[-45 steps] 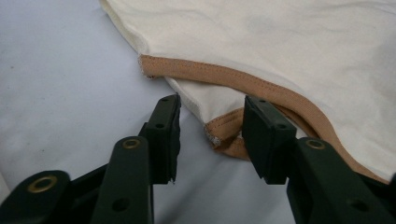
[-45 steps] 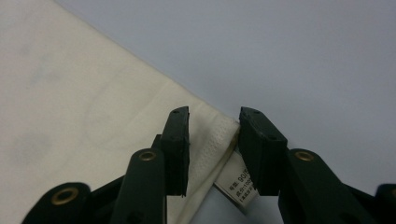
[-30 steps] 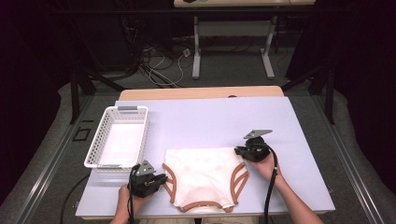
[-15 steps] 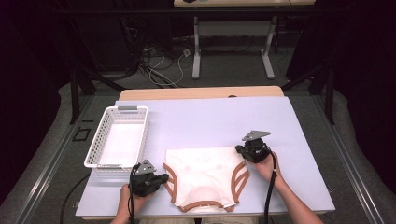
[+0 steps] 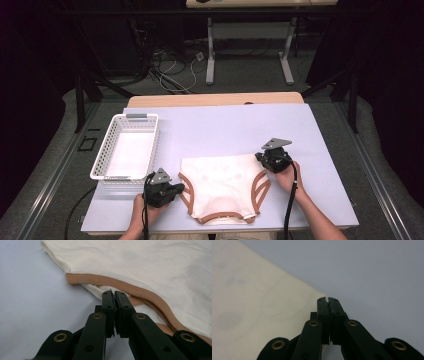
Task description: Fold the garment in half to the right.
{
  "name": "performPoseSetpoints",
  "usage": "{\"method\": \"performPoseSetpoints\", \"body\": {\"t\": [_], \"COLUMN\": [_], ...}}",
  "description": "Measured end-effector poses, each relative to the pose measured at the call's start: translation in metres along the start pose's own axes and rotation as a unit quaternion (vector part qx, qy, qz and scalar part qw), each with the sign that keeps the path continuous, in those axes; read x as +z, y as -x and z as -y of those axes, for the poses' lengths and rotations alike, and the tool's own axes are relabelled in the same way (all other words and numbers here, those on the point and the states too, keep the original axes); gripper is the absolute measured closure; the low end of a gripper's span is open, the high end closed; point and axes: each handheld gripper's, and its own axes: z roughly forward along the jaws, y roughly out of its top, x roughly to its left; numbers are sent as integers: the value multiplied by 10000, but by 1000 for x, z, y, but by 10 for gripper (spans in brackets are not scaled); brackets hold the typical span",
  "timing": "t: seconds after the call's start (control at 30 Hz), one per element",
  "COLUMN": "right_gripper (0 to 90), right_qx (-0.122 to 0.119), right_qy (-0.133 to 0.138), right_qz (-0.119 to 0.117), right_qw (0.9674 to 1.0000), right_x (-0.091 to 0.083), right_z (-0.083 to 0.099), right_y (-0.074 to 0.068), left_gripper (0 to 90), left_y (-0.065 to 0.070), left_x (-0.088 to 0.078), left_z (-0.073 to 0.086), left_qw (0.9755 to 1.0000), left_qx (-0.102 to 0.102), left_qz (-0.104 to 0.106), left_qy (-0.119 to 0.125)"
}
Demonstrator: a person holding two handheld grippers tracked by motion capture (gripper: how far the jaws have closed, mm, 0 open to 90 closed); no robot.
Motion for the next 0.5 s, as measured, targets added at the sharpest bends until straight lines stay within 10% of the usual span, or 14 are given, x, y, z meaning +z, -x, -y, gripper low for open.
{"method": "performPoseSetpoints", "body": {"t": [0.5], "right_gripper": [890], "right_qx": [100], "right_qy": [57], "right_qz": [448], "right_qw": [9989], "right_x": [-1], "right_z": [2], "right_y": [15], "left_gripper": [870], "left_y": [-5], "left_x": [21], "left_z": [-19], "left_qw": [10000], "left_qx": [45], "left_qz": [39], "left_qy": [67]}}
